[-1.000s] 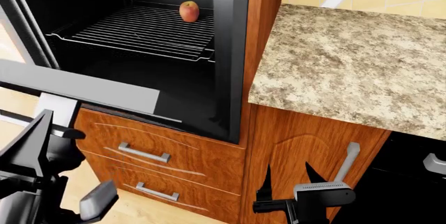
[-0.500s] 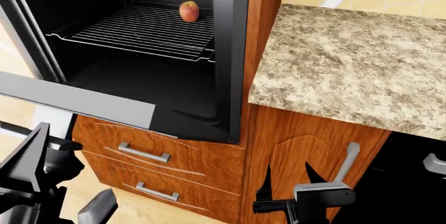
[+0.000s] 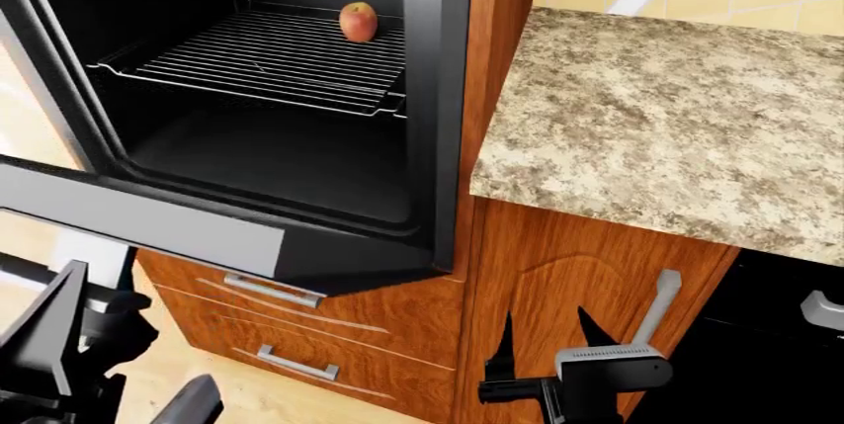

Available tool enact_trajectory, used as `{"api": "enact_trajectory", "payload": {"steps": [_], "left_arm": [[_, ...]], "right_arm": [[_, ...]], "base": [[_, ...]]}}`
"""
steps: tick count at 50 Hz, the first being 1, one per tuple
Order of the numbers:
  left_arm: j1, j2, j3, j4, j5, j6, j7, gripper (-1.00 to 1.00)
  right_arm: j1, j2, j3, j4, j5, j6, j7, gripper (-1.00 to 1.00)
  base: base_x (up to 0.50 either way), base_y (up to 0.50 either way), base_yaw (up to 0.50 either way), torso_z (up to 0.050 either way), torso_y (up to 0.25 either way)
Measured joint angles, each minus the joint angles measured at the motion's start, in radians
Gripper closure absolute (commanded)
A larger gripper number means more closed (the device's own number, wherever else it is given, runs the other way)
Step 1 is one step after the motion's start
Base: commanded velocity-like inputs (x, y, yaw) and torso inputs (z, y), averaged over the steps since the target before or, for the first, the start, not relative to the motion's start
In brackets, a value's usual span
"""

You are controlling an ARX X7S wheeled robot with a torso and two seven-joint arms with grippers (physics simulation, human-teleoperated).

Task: Open the oven door

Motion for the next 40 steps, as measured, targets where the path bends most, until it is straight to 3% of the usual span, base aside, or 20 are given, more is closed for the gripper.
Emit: {"api": "enact_trajectory", "payload": {"steps": [40], "left_arm": [[0.218, 0.045, -0.200, -0.097, 0.110, 0.049, -0.031, 1.00]], "right_arm": [[0.001, 0.005, -0.008, -0.001, 0.002, -0.001, 0.008, -1.00]], "base": [[0.00, -0.01, -0.01, 0.000, 0.000]]}}
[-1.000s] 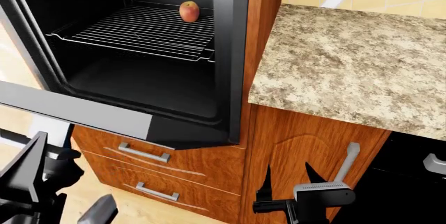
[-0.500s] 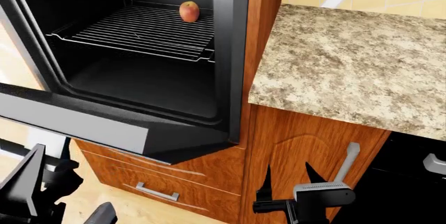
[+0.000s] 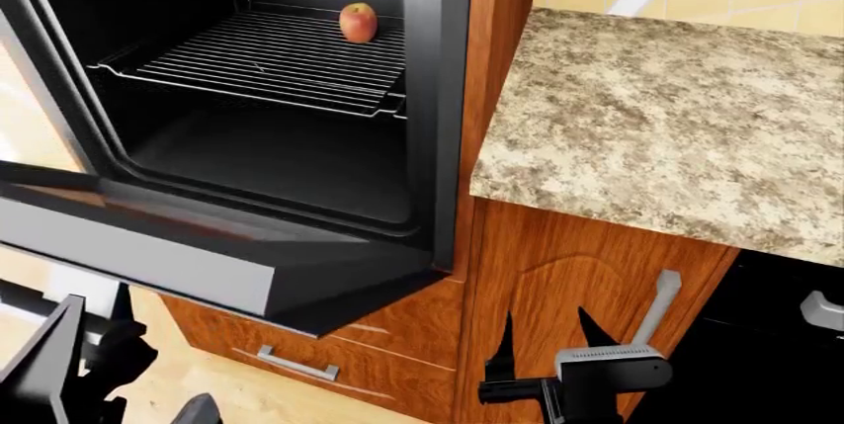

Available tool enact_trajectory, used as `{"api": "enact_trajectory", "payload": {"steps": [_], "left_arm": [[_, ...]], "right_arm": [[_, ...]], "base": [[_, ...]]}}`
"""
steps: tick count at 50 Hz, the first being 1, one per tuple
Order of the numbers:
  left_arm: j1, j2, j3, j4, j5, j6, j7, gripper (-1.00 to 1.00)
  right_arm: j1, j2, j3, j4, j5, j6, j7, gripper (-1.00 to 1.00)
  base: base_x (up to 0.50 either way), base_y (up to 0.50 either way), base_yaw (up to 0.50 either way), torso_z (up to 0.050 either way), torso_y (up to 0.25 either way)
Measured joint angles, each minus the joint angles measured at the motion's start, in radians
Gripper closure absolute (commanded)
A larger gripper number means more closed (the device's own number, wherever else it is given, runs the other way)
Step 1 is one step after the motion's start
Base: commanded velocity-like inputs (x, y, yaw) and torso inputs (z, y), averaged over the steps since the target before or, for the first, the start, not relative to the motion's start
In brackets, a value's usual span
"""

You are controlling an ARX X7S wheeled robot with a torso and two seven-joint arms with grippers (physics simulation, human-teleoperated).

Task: Open the oven door

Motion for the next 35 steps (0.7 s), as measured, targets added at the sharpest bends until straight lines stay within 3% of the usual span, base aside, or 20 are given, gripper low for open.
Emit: {"api": "enact_trajectory", "payload": {"steps": [35], "left_arm": [[0.214, 0.067, -0.225, -0.122, 0.135, 0.087, -0.022, 1.00]], "right_arm": [[0.002, 0.004, -0.007, -0.004, 0.000, 0.003, 0.009, -1.00]], "base": [[0.00, -0.01, -0.01, -0.001, 0.000]]}}
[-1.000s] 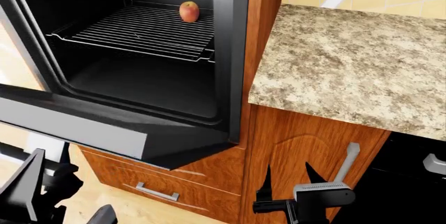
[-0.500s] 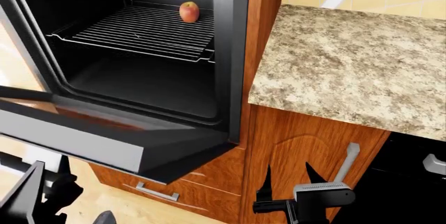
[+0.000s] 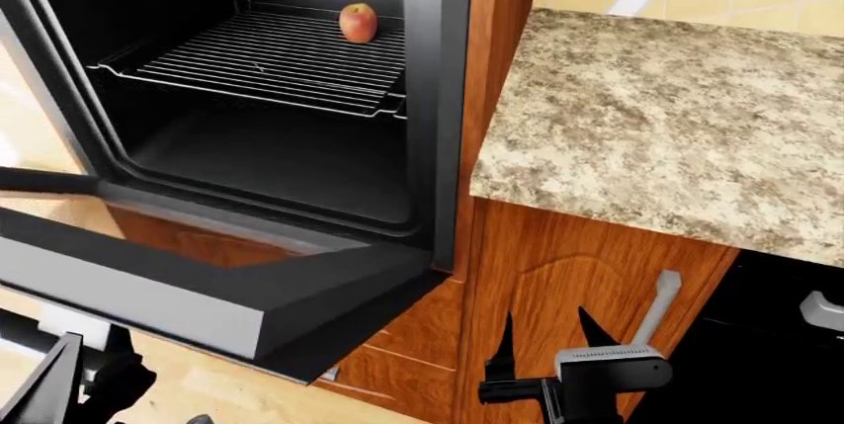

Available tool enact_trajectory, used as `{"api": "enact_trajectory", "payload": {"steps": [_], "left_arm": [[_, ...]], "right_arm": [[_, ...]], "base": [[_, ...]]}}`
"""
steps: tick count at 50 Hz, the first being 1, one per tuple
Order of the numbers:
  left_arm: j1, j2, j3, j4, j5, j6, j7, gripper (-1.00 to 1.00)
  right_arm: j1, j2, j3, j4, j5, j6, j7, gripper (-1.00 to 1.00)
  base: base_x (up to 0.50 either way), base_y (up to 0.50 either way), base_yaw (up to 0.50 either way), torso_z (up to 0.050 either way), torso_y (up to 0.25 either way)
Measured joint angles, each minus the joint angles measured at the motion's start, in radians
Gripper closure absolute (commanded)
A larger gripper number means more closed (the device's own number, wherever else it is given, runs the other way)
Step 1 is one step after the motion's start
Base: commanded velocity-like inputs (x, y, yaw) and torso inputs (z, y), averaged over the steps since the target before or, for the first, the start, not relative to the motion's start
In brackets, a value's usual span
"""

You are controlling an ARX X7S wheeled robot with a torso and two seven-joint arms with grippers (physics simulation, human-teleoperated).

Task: Open the oven door

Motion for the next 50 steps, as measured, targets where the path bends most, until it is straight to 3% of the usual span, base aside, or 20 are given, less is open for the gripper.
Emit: {"api": "enact_trajectory", "payload": {"steps": [50], "left_arm": [[0.235, 0.146, -0.352, -0.201, 0.220, 0.197, 0.000, 1.00]], "right_arm": [[0.002, 0.006, -0.010, -0.001, 0.001, -0.001, 0.011, -1.00]], "base": [[0.00, -0.01, -0.01, -0.002, 0.000]]}}
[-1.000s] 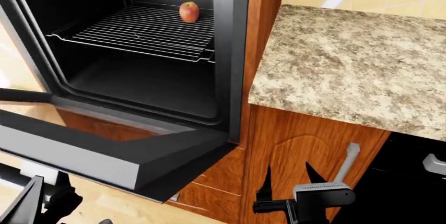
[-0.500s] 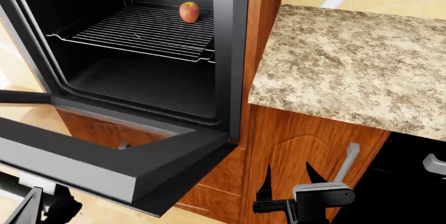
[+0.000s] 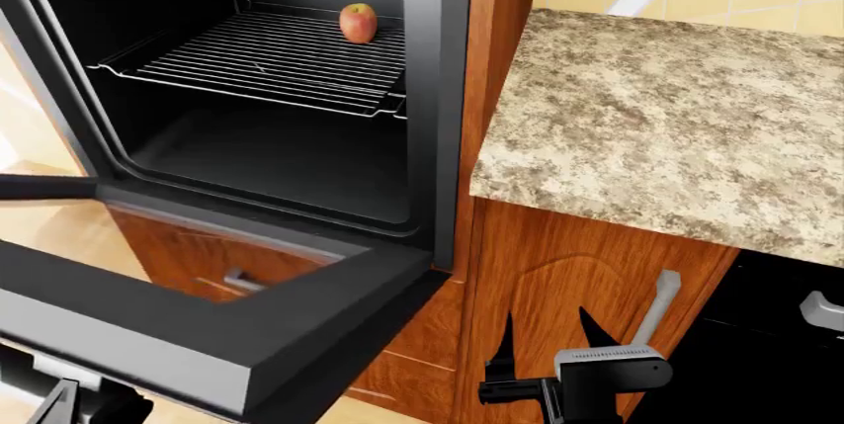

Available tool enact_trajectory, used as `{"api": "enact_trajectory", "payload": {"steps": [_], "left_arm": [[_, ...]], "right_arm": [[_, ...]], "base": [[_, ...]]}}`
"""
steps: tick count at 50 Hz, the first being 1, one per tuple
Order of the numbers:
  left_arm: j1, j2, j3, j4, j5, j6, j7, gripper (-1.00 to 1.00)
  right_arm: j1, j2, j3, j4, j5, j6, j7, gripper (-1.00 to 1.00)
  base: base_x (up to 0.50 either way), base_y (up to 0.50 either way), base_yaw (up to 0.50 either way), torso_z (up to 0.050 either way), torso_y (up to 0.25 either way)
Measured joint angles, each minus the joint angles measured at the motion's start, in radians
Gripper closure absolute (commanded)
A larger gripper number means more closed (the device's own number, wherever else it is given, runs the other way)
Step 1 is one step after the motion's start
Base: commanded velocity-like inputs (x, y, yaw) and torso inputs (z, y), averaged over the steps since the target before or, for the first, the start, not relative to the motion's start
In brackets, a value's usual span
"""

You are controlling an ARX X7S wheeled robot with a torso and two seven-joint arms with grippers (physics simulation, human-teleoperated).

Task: Open the oven door

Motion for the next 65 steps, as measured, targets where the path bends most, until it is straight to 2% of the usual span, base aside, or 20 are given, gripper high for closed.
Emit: {"api": "enact_trajectory", "payload": {"steps": [24, 65], "left_arm": [[0.094, 0.085, -0.175, -0.091, 0.116, 0.112, 0.000, 1.00], [0.205, 0.280, -0.530, -0.264, 0.360, 0.405, 0.000, 1.00]], "right_arm": [[0.002, 0.002, -0.004, 0.002, 0.002, 0.001, 0.003, -1.00], [0.005, 0.007, -0.014, -0.002, -0.002, 0.007, 0.014, -1.00]], "base": [[0.00, 0.00, -0.01, -0.002, 0.000], [0.01, 0.00, -0.01, -0.002, 0.000]]}}
